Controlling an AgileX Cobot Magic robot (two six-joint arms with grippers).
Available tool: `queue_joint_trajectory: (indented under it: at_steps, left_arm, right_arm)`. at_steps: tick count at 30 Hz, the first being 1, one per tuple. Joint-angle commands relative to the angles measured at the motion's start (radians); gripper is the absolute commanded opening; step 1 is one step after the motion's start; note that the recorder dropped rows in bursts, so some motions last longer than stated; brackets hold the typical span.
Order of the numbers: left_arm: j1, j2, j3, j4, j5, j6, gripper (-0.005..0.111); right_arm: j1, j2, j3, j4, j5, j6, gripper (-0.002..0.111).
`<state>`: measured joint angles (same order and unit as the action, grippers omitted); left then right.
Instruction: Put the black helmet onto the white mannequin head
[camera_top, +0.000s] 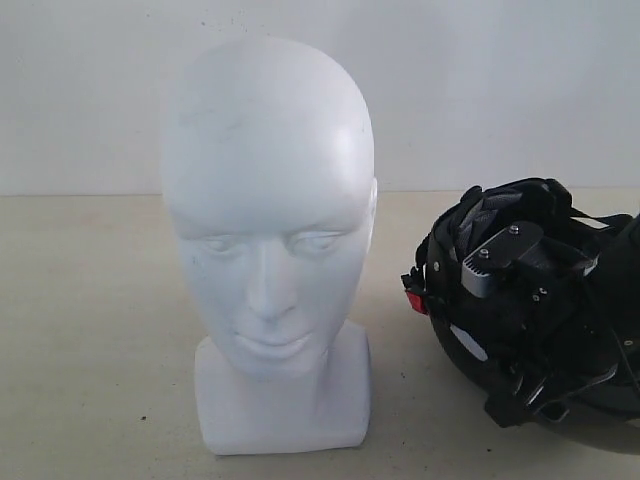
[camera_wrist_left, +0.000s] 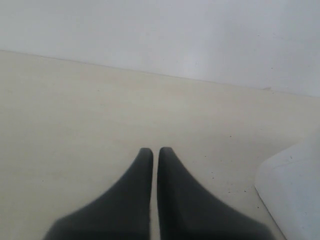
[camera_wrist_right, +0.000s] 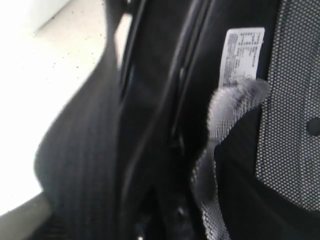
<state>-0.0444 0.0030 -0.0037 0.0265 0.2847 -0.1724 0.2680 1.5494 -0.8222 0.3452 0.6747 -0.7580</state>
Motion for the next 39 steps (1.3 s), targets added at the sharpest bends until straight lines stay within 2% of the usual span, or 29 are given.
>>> queue_joint_trajectory:
  at_steps: [1, 6, 12, 25, 28, 30, 31, 32, 33, 36, 39]
  left_arm:
    - [0.000, -0.003, 0.004, -0.007, 0.001, 0.003, 0.004]
    - [0.000, -0.003, 0.004, -0.007, 0.001, 0.003, 0.004]
    - [0.000, -0.003, 0.004, -0.007, 0.001, 0.003, 0.004]
    - [0.000, -0.003, 0.004, -0.007, 0.001, 0.003, 0.004]
    - [0.000, -0.003, 0.004, -0.007, 0.001, 0.003, 0.004]
    - [0.000, -0.003, 0.004, -0.007, 0.001, 0.003, 0.004]
    - [0.000, -0.003, 0.004, -0.007, 0.001, 0.003, 0.004]
    - [0.000, -0.003, 0.004, -0.007, 0.001, 0.003, 0.004]
    - [0.000, -0.003, 0.004, -0.007, 0.001, 0.003, 0.004]
    - [0.000, -0.003, 0.004, -0.007, 0.001, 0.003, 0.004]
    - [0.000, -0.003, 0.004, -0.007, 0.001, 0.003, 0.004]
  right_arm:
    - [0.003, -0.004, 0.003, -0.023, -0.016, 0.017, 0.066]
    - [0.005, -0.014, 0.003, -0.058, -0.043, 0.054, 0.066]
    - [0.052, -0.039, 0.003, -0.219, -0.082, 0.187, 0.066]
    - [0.081, -0.039, 0.045, -0.226, -0.153, 0.210, 0.066]
    - [0.081, -0.039, 0.045, -0.224, -0.163, 0.210, 0.054]
    - [0.081, -0.039, 0.045, -0.224, -0.163, 0.210, 0.029]
    - [0.081, -0.039, 0.045, -0.221, -0.163, 0.210, 0.011]
    - [0.081, -0.039, 0.045, -0.221, -0.163, 0.214, 0.004]
    - [0.081, -0.039, 0.045, -0.217, -0.163, 0.252, 0.000]
    - [0.081, -0.039, 0.042, -0.197, -0.153, 0.405, 0.000]
    - [0.079, -0.055, -0.019, -0.057, -0.136, 0.430, 0.000]
